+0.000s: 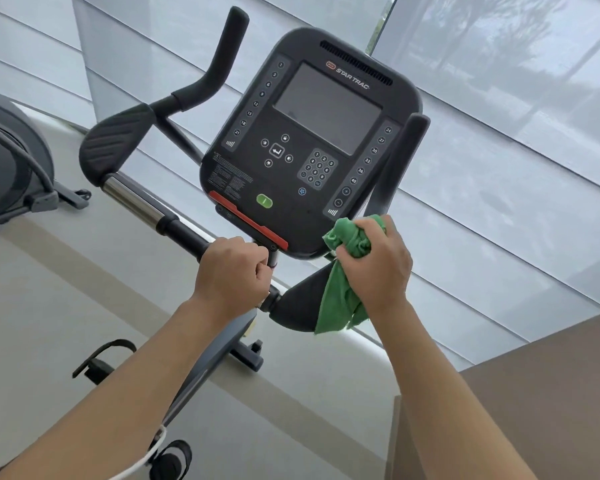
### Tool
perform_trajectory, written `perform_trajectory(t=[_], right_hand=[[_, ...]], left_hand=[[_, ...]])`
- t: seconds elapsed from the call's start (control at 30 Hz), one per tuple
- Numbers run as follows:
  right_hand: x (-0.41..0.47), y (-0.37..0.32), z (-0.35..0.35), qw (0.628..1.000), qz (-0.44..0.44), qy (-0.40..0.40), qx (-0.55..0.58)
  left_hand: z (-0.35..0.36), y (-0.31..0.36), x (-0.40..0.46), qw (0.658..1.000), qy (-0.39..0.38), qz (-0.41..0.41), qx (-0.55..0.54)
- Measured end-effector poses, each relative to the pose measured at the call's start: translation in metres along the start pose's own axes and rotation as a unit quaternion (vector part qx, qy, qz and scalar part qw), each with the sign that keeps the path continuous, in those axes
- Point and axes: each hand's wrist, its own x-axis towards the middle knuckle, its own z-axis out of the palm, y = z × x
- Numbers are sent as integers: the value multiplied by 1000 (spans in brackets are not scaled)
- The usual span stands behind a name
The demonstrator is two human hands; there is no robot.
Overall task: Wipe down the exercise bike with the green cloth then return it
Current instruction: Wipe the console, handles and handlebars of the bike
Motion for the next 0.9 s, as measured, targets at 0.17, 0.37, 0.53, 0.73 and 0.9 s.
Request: perform_trajectory(t=[0.17, 0.37, 0.53, 0.73, 0.9], right_hand=[[17, -5, 9, 999, 28, -32, -11], [-45, -35, -18, 993, -47, -101, 26], [-89, -48, -45, 966, -111, -221, 79], [-4, -30, -67, 971, -95, -209, 64], [-22, -28, -9, 966, -134, -184, -122]], left_hand=[[-5, 5, -1, 1000, 10, -2, -10], [-4, 5, -1, 1000, 24, -3, -14], [-3, 3, 2, 1000, 14, 0, -2], [-3, 3, 1, 1000, 18, -3, 1], [-2, 1, 0, 1000, 22, 6, -2]])
